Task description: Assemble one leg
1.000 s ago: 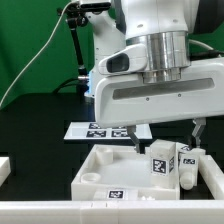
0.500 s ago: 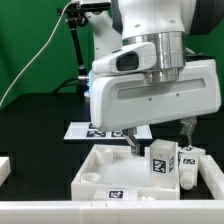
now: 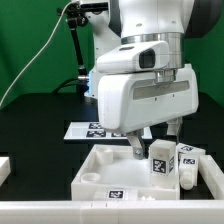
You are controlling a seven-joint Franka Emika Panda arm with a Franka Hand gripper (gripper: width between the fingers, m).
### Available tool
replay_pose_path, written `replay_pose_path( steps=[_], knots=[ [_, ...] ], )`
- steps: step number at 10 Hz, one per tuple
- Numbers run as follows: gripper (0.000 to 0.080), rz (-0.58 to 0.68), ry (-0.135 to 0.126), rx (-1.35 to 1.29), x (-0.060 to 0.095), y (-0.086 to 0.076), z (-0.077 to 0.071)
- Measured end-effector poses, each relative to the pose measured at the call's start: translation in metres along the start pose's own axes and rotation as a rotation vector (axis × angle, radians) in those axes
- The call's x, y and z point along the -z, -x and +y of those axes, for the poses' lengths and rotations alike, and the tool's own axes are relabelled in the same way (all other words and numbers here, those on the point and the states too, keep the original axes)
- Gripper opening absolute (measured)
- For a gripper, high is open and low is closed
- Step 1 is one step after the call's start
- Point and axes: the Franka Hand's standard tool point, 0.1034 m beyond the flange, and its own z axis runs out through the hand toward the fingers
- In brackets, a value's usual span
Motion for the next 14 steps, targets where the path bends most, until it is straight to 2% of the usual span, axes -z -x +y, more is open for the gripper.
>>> replay_pose_path(
  steps=[1, 2, 3, 4, 6, 8, 12, 14],
  knots=[
    [0.0561, 0.0, -0.001, -0.006, 0.0, 0.0, 0.0],
    [0.0425, -0.001, -0.001, -0.006, 0.0, 0.0, 0.0],
    [0.0425, 0.0, -0.001, -0.022, -0.001, 0.0, 0.0],
    [0.0288, 0.0, -0.001, -0.039, 0.0, 0.0, 0.0],
    [0.0288, 0.001, -0.002, -0.077, 0.0, 0.0, 0.0],
    [0.0288, 0.001, -0.003, -0.266, 0.0, 0.0, -0.001],
    [0.0288, 0.012, -0.023, -0.736, -0.001, -0.003, -0.005],
    [0.0288, 0.007, -0.033, -0.98, -0.002, -0.009, -0.012]
  ],
)
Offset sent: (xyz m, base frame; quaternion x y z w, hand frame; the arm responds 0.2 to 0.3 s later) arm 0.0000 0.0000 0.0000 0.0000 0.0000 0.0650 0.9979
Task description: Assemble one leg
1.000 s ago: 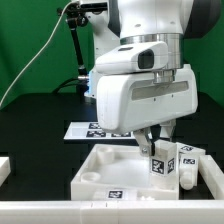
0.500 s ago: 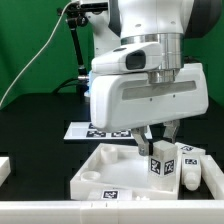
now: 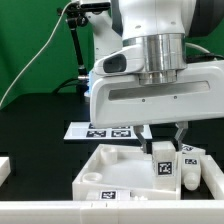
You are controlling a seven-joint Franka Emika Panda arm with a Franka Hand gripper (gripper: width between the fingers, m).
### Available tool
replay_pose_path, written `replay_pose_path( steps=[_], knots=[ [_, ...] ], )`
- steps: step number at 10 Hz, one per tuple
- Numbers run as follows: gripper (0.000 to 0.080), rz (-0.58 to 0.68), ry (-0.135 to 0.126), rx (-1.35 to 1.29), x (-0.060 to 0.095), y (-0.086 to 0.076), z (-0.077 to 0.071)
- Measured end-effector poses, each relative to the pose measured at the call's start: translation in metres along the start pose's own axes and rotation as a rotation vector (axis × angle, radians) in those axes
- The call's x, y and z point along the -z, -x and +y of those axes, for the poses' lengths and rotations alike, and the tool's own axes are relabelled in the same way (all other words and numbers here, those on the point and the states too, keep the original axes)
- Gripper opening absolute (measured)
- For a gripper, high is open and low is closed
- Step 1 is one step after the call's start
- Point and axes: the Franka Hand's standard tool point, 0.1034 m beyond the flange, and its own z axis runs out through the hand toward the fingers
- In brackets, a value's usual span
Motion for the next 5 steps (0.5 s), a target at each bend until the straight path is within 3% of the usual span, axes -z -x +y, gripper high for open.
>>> replay_pose_path(
  steps=[3, 5],
  knots=[
    [0.0288, -0.001, -0.002, -0.302, -0.0002, 0.0016, -0.006],
    [0.0288, 0.004, 0.011, -0.467, 0.0, 0.0013, -0.0045]
  ],
)
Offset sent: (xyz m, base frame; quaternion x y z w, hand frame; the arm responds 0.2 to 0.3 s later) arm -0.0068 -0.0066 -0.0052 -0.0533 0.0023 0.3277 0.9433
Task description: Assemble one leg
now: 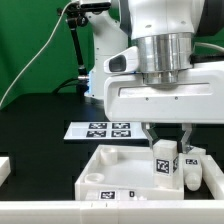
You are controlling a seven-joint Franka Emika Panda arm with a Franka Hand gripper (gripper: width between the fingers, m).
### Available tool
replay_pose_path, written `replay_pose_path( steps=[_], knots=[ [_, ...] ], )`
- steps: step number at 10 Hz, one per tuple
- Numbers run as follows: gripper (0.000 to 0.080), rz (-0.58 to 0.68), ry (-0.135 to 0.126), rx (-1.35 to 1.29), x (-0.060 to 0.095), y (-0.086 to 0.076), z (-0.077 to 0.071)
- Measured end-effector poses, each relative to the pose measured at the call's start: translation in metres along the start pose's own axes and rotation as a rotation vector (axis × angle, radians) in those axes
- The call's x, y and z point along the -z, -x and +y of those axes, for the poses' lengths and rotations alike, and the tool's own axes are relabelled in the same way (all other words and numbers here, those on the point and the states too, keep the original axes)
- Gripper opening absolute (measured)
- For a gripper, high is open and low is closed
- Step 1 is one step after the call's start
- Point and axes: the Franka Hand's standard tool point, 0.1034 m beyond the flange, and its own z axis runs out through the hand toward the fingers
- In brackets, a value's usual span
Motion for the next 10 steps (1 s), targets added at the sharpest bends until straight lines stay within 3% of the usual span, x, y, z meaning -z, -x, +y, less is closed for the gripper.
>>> replay_pose_path(
  steps=[2, 4, 6, 7, 8, 10],
  knots=[
    [0.0289, 0.0, 0.019, -0.073, 0.0, -0.002, 0.005],
    [0.0289, -0.003, 0.014, -0.173, 0.0, -0.001, 0.003],
    [0.0573, -0.004, 0.012, -0.081, 0.0, -0.003, 0.005],
    [0.0573, -0.006, 0.014, -0.011, 0.001, -0.003, 0.005],
    [0.0634, -0.014, 0.016, 0.061, 0.004, -0.002, 0.003],
    [0.0645, -0.007, 0.005, 0.068, 0.01, -0.005, 0.002]
  ],
)
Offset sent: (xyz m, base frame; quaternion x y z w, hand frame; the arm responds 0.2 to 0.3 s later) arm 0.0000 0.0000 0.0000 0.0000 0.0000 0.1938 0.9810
